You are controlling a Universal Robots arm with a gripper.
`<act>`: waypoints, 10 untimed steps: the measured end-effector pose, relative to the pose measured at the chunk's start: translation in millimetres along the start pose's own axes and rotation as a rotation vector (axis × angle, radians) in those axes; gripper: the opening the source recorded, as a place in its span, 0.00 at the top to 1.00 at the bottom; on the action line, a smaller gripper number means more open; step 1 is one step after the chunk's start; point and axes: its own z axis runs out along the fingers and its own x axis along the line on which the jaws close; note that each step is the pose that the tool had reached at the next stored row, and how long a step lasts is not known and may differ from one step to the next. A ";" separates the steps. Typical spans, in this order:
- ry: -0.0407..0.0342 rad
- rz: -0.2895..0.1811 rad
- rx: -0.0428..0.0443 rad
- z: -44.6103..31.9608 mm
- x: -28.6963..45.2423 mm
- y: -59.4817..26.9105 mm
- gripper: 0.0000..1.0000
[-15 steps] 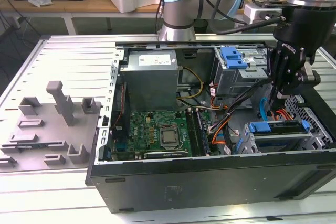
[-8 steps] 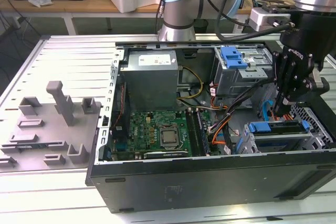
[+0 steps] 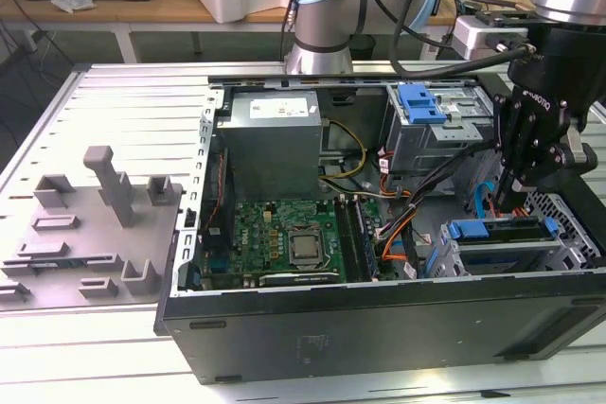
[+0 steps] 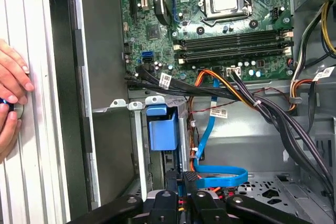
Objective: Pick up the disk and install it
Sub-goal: 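Insert the second disk wire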
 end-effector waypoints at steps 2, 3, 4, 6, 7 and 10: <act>-0.0004 0.000 -0.0001 0.0 0.0 0.0 0.84; -0.0004 0.000 0.0000 0.0 0.0 0.0 0.84; -0.0005 0.000 -0.0001 0.0 0.0 0.0 0.84; -0.0022 0.000 -0.0002 0.1 0.4 0.0 0.84; -0.0053 0.000 -0.0004 0.3 1.7 -0.1 0.84; -0.0111 0.000 -0.0009 1.1 4.8 -0.3 0.84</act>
